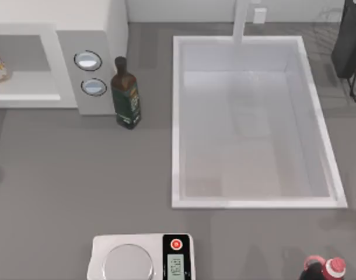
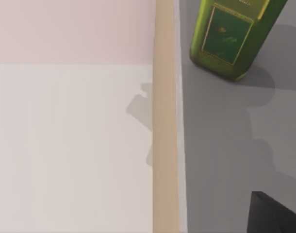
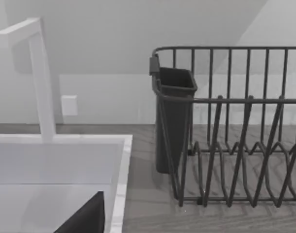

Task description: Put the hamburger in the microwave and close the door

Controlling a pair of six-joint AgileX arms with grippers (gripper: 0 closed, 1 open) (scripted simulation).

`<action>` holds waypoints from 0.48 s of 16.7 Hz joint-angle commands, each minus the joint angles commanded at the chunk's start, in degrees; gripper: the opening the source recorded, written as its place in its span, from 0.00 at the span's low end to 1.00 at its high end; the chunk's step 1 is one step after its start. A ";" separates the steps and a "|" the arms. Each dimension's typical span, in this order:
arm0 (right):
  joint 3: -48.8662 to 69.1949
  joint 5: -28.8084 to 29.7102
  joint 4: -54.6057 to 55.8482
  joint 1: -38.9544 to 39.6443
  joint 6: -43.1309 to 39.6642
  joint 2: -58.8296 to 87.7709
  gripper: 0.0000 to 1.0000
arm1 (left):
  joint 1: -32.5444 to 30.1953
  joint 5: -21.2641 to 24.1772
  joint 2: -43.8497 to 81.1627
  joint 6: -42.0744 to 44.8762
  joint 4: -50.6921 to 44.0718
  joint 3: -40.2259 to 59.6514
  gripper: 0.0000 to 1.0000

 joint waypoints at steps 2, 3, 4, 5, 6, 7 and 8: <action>0.00 0.00 0.00 0.00 0.00 0.00 1.00 | -2.28 -1.17 -4.29 -2.39 2.51 -5.74 0.00; 0.00 0.00 0.00 0.00 0.00 0.00 1.00 | -3.49 -1.77 -6.49 -3.72 3.91 -9.15 0.00; 0.00 0.00 0.00 0.00 0.00 0.00 1.00 | -4.66 -2.33 -8.78 -5.01 5.29 -12.09 0.00; 0.00 0.00 0.00 0.00 0.00 0.00 1.00 | -5.72 -2.83 -10.91 -6.20 6.54 -14.42 0.00; 0.00 0.00 0.00 0.00 0.00 0.00 1.00 | -6.59 -3.23 -12.56 -7.24 7.57 -16.16 0.00; 0.00 0.00 0.00 0.00 0.00 0.00 1.00 | -7.16 -3.49 -13.64 -8.06 8.31 -17.29 0.00; 0.00 0.00 0.00 0.00 0.00 0.00 1.00 | -7.40 -3.58 -14.15 -8.51 8.67 -17.80 0.00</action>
